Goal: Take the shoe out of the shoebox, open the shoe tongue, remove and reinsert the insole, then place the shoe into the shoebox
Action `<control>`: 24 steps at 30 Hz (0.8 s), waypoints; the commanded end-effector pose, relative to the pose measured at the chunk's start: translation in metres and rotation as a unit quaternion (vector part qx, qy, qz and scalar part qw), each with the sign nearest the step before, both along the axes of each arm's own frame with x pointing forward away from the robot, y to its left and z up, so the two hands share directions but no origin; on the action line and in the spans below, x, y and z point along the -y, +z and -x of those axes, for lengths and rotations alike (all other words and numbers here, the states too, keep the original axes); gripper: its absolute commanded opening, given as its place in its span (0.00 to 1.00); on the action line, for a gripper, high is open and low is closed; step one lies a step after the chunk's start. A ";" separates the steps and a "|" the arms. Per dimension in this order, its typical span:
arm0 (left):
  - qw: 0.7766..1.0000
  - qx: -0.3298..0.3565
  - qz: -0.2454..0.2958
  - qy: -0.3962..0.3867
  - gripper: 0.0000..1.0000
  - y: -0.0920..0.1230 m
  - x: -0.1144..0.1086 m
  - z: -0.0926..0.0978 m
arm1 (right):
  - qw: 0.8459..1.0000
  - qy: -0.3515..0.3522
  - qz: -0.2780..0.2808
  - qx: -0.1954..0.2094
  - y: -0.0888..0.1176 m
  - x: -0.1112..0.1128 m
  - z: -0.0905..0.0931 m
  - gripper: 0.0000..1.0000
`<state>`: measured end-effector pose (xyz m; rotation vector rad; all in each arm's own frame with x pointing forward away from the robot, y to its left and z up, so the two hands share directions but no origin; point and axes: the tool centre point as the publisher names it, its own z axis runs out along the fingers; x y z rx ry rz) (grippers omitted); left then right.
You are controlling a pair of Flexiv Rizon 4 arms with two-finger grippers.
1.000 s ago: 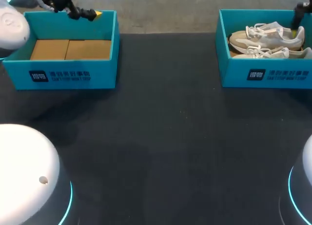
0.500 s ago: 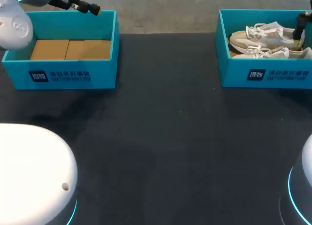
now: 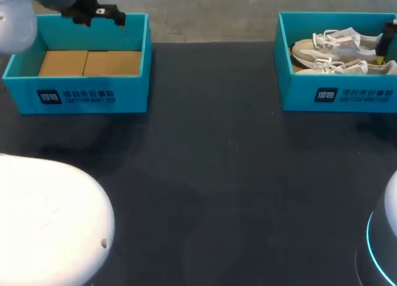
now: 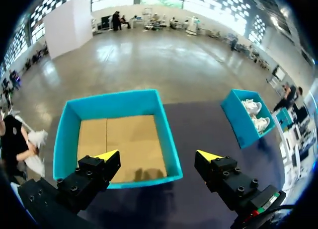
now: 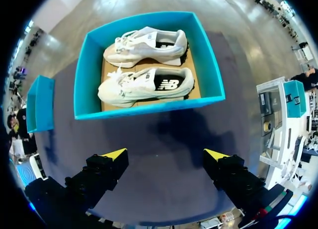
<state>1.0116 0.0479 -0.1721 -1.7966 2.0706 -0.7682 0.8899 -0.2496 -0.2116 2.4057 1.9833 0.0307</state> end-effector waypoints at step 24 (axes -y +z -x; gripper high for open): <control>0.968 -0.194 -0.084 0.133 1.00 -0.042 0.005 0.097 | 0.998 0.051 -0.036 -0.023 -0.019 -0.008 0.046 1.00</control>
